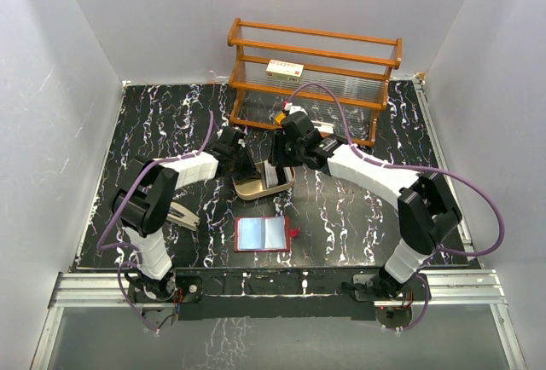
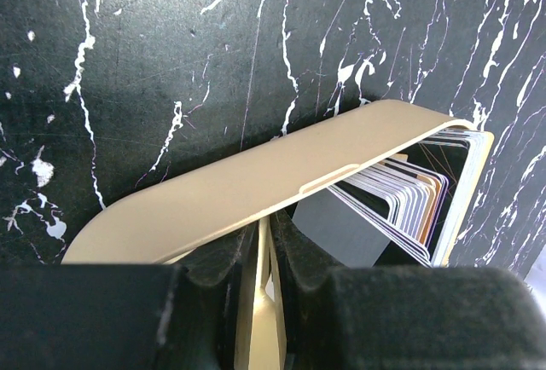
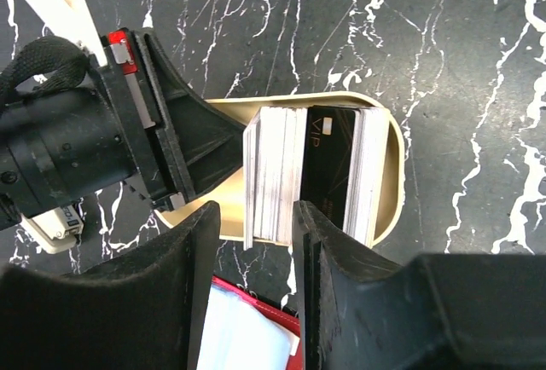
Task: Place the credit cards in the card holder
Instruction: Adjust the credit card in the storage box, then pick up the credit card from the storage box, then insert the credit card into the card holder.
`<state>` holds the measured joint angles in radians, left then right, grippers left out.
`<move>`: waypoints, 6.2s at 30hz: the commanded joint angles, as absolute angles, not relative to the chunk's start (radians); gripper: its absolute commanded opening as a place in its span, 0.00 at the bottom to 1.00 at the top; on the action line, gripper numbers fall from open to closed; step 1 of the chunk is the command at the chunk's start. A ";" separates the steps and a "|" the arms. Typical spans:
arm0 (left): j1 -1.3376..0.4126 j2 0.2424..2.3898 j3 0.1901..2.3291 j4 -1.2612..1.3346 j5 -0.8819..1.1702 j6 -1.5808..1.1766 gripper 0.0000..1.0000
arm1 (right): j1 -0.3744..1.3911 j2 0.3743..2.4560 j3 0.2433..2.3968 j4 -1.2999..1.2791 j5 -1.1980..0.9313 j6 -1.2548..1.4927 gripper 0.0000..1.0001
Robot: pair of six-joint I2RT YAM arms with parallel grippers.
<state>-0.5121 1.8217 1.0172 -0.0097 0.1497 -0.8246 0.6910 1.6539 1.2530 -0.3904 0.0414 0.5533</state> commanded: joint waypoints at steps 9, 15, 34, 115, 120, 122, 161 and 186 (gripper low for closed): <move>-0.534 1.840 0.954 -0.043 0.176 -0.858 0.13 | 0.756 1.734 1.304 -0.360 0.124 0.610 0.39; -0.534 1.807 0.934 -0.024 0.206 -0.884 0.13 | 0.759 1.810 1.331 -0.404 0.180 0.602 0.30; -0.519 1.781 0.861 0.002 0.222 -0.894 0.13 | 0.759 1.867 1.392 -0.408 0.170 0.506 0.20; -0.518 1.746 0.954 -0.101 0.164 -0.855 0.23 | 0.761 1.424 1.161 -0.415 0.113 0.559 0.00; -0.517 1.727 0.950 -0.111 0.154 -0.856 0.22 | 0.761 1.373 1.105 -0.390 0.065 0.603 0.00; -0.518 1.724 0.953 -0.117 0.151 -0.854 0.23 | 0.761 1.353 1.083 -0.382 0.055 0.616 0.00; -0.518 1.379 0.950 -0.389 0.149 -0.714 0.41 | 0.861 1.112 0.629 -0.114 -0.150 0.954 0.00; -0.590 1.136 0.489 -0.230 0.292 -0.872 0.17 | 0.916 1.229 0.579 0.003 -0.076 0.984 0.00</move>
